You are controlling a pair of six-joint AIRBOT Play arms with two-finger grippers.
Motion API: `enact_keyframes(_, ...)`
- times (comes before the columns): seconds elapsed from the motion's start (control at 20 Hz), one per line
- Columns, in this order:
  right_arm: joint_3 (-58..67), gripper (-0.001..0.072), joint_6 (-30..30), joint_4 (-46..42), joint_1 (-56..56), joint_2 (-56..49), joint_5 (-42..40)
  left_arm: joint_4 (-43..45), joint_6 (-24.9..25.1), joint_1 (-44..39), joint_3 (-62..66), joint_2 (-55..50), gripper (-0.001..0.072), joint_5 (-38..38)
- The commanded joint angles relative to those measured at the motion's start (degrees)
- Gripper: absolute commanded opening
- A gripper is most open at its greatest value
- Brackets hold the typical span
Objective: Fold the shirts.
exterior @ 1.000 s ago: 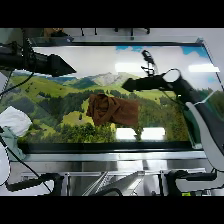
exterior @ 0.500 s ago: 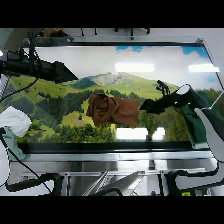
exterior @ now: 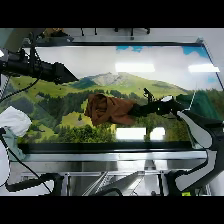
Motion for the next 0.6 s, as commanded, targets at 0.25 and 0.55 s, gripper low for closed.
enact_keyframes(0.25,17.55,0.0015,11.43,-9.14,-5.7,20.59,4.79,0.07,0.02,-0.04,0.0,0.02,0.0018,-0.52)
enact_keyframes(0.55,30.95,0.0015,33.53,-33.7,-28.17,26.08,7.32,0.07,0.02,-0.04,0.0,0.02,0.0019,-1.95)
